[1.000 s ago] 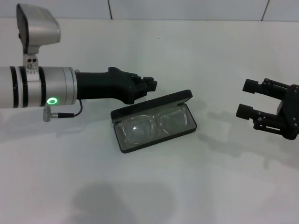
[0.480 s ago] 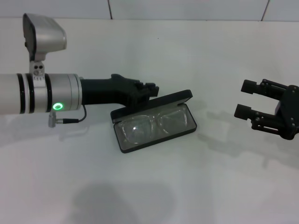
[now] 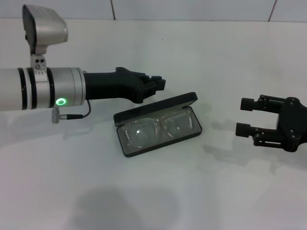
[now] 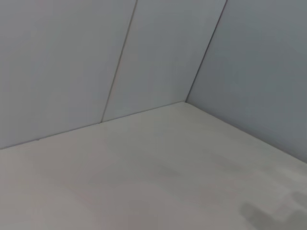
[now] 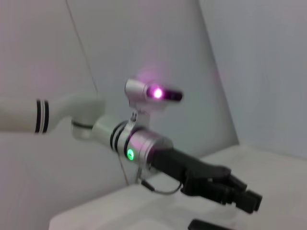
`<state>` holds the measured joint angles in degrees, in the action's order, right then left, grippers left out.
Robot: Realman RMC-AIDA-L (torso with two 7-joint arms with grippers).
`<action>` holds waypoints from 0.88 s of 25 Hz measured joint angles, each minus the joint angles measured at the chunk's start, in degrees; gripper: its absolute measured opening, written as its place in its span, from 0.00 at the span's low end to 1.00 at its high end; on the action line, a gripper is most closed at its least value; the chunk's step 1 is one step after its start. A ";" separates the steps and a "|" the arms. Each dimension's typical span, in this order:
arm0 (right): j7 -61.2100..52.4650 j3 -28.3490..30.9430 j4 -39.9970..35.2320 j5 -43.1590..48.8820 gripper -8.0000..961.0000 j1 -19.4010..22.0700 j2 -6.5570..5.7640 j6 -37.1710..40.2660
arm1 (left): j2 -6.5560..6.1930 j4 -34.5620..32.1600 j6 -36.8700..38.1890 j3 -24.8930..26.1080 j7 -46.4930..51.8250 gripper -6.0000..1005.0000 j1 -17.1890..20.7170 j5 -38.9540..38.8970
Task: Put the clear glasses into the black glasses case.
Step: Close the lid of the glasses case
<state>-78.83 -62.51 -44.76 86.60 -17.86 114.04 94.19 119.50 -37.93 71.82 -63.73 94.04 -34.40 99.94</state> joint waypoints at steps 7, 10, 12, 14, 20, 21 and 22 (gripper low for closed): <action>-1.42 0.03 -3.89 3.05 0.74 -0.13 0.31 -1.38 | 0.14 0.41 -1.34 -0.90 0.01 0.12 0.02 0.74; -1.44 0.03 -3.73 3.07 0.74 -0.13 0.40 -1.67 | 0.25 1.17 -1.49 -2.49 0.00 0.12 0.19 0.43; -1.45 0.03 -3.58 3.10 0.74 -0.14 0.40 -2.08 | 0.29 2.11 -1.57 -2.88 0.01 0.12 0.16 0.29; -1.46 0.03 -3.51 3.11 0.74 -0.15 0.44 -2.40 | 0.33 2.88 -1.59 -2.91 0.00 0.12 0.36 0.13; -1.49 0.03 -3.39 3.14 0.74 -0.16 0.62 -2.85 | 0.40 4.32 -1.61 -2.77 -0.20 0.12 1.11 -0.34; -1.49 0.02 -3.35 3.14 0.74 -0.16 0.64 -2.87 | 0.40 4.78 -1.59 -2.74 -0.40 0.12 1.20 -0.51; -1.50 0.03 -3.32 3.14 0.74 -0.16 0.65 -2.96 | 0.40 5.35 -1.57 -2.73 -0.79 0.12 1.33 -0.78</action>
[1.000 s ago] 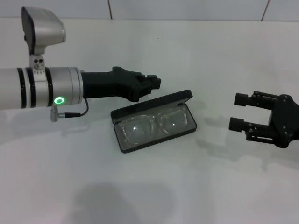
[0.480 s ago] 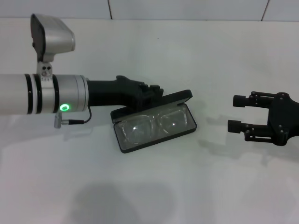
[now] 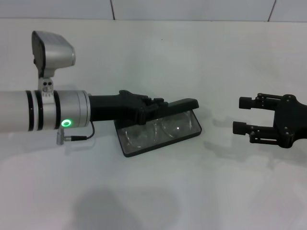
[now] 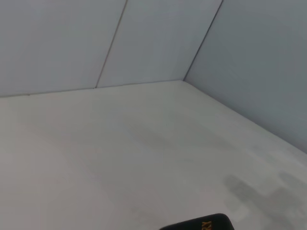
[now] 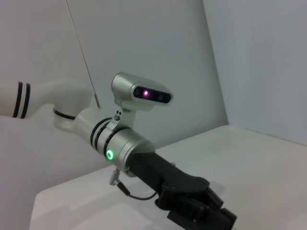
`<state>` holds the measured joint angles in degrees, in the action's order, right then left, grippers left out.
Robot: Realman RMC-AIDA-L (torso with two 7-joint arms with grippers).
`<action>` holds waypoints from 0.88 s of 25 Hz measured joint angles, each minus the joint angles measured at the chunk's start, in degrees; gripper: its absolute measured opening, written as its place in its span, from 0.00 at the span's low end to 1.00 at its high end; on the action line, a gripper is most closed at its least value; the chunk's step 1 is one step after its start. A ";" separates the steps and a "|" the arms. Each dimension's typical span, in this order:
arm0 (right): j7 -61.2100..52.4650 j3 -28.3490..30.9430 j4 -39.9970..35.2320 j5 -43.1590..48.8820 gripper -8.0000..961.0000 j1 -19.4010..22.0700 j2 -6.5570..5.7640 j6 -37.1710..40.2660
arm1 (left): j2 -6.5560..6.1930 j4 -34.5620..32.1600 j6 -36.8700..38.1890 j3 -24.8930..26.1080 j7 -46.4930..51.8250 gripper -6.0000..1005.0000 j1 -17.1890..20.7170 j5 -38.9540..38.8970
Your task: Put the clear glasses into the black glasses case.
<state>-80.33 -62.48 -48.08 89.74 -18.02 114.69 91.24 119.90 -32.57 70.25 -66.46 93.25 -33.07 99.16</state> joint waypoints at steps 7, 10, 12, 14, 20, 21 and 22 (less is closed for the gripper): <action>0.00 0.08 0.67 -0.03 0.74 -0.01 0.02 -0.68 | 0.08 1.91 -0.21 -0.20 -1.95 0.12 2.02 -1.06; 0.00 0.08 0.68 -0.03 0.74 -0.01 0.01 -0.81 | 0.14 1.93 -0.05 -0.21 -2.28 0.12 2.83 -1.67; 0.00 0.09 0.67 -0.14 0.74 0.00 0.01 -0.88 | 0.13 1.63 0.57 -0.20 -2.37 0.12 3.36 -2.58; 0.00 0.09 0.67 -0.32 0.74 0.01 0.00 -0.90 | 0.05 1.02 1.48 -0.12 -2.44 0.11 3.68 -3.40; 0.20 0.09 0.23 -0.51 0.74 -0.02 0.00 -0.77 | -0.42 -10.91 14.28 0.39 -3.87 0.12 7.59 -11.19; 0.25 0.09 0.20 -0.51 0.74 -0.06 0.01 -0.71 | -0.42 -12.39 15.79 0.40 -4.52 0.12 8.33 -11.87; 0.30 0.09 0.19 -0.52 0.74 -0.07 0.01 -0.68 | -0.41 -13.90 17.53 0.40 -5.81 0.13 9.16 -12.68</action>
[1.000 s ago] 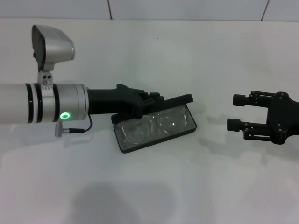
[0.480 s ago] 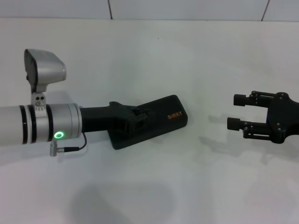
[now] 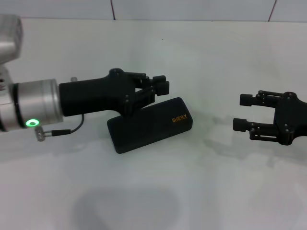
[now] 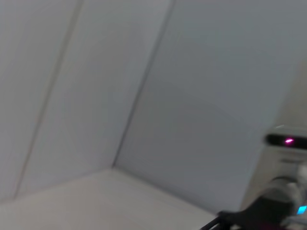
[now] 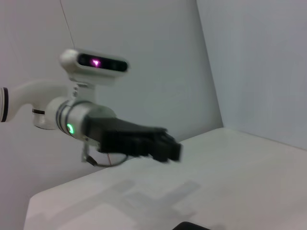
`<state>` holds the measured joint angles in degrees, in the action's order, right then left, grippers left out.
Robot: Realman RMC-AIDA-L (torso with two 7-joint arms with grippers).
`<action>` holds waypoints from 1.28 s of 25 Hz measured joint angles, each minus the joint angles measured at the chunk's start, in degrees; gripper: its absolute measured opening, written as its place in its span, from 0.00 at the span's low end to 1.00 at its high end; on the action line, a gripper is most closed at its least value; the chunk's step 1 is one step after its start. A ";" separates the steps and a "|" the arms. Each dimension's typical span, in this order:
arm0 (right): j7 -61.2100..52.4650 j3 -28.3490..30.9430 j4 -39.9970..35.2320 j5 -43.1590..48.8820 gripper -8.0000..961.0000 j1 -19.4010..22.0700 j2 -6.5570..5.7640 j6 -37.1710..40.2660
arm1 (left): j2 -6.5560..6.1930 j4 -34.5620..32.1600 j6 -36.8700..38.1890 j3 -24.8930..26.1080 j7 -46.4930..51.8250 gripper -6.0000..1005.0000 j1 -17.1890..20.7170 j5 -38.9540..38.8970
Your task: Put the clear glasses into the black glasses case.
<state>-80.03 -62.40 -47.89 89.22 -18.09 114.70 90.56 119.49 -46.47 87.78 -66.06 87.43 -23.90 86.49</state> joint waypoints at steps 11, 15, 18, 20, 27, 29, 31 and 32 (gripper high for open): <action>3.57 -0.45 -0.07 0.27 0.74 -0.02 0.00 2.30 | 0.14 -2.20 6.16 -0.11 -13.61 0.29 11.22 -10.00; 7.05 -0.49 0.40 0.25 0.74 -0.01 0.36 4.81 | -0.02 -1.56 10.68 -0.11 -16.38 0.43 12.98 -8.92; 8.59 -0.64 0.59 0.24 0.74 -0.02 0.61 5.02 | 0.01 0.51 12.60 -0.29 -19.68 0.56 13.77 -7.10; 9.00 -0.73 0.85 0.30 0.74 -0.03 0.69 5.08 | -0.01 2.31 13.07 -0.03 -21.29 0.66 13.99 -5.37; 10.65 -1.97 2.36 0.16 0.74 -0.07 0.71 6.46 | -0.12 5.05 12.80 1.24 -26.75 0.89 15.46 -1.72; 13.27 -2.84 2.53 -0.08 0.74 -0.02 0.91 7.38 | -0.05 5.08 12.78 2.34 -27.60 0.89 15.48 -1.04; 15.48 -3.65 2.59 -0.15 0.74 -0.01 1.08 7.66 | -0.14 5.08 12.78 2.76 -27.58 0.89 15.02 -0.35; 16.12 -4.07 2.62 -0.12 0.74 -0.09 1.08 7.64 | -0.20 5.08 12.80 2.78 -27.48 0.89 14.79 -0.10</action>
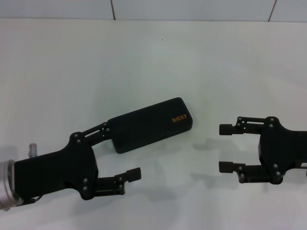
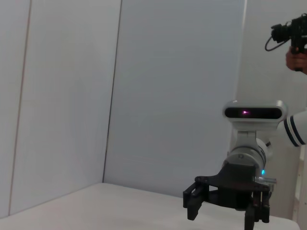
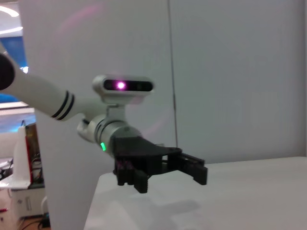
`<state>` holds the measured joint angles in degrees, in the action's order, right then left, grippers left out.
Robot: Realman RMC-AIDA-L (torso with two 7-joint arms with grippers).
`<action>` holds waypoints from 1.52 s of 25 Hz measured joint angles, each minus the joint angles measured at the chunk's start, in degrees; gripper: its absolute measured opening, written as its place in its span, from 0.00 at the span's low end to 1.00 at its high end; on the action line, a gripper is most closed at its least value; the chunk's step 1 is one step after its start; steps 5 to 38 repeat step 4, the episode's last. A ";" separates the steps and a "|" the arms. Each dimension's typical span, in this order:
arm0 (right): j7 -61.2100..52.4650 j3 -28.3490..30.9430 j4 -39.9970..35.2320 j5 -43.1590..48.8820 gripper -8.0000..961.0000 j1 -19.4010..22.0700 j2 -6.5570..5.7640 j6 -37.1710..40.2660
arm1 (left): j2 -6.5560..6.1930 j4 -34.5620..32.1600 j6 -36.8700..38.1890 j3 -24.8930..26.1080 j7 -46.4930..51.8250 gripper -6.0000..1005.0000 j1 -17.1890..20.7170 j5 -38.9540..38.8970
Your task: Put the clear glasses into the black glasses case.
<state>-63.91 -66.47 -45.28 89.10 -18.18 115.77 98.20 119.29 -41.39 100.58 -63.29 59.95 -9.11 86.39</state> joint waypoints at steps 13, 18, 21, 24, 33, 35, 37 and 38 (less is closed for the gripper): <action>1.44 -0.51 -0.39 0.20 0.74 -0.38 -0.19 0.14 | -0.13 -0.26 0.14 0.03 0.14 0.89 -0.68 1.29; 1.44 -0.51 -0.39 0.20 0.74 -0.38 -0.19 0.14 | -0.13 -0.26 0.14 0.03 0.14 0.89 -0.68 1.29; 1.44 -0.51 -0.39 0.20 0.74 -0.38 -0.19 0.14 | -0.13 -0.26 0.14 0.03 0.14 0.89 -0.68 1.29; 1.44 -0.51 -0.39 0.20 0.74 -0.38 -0.19 0.14 | -0.13 -0.26 0.14 0.03 0.14 0.89 -0.68 1.29; 1.44 -0.51 -0.39 0.20 0.74 -0.38 -0.19 0.14 | -0.13 -0.26 0.14 0.03 0.14 0.89 -0.68 1.29; 1.44 -0.51 -0.39 0.20 0.74 -0.38 -0.19 0.14 | -0.13 -0.26 0.14 0.03 0.14 0.89 -0.68 1.29; 1.44 -0.51 -0.39 0.20 0.74 -0.38 -0.19 0.14 | -0.13 -0.26 0.14 0.03 0.14 0.89 -0.68 1.29; 1.44 -0.51 -0.39 0.20 0.74 -0.38 -0.19 0.14 | -0.13 -0.26 0.14 0.03 0.14 0.89 -0.68 1.29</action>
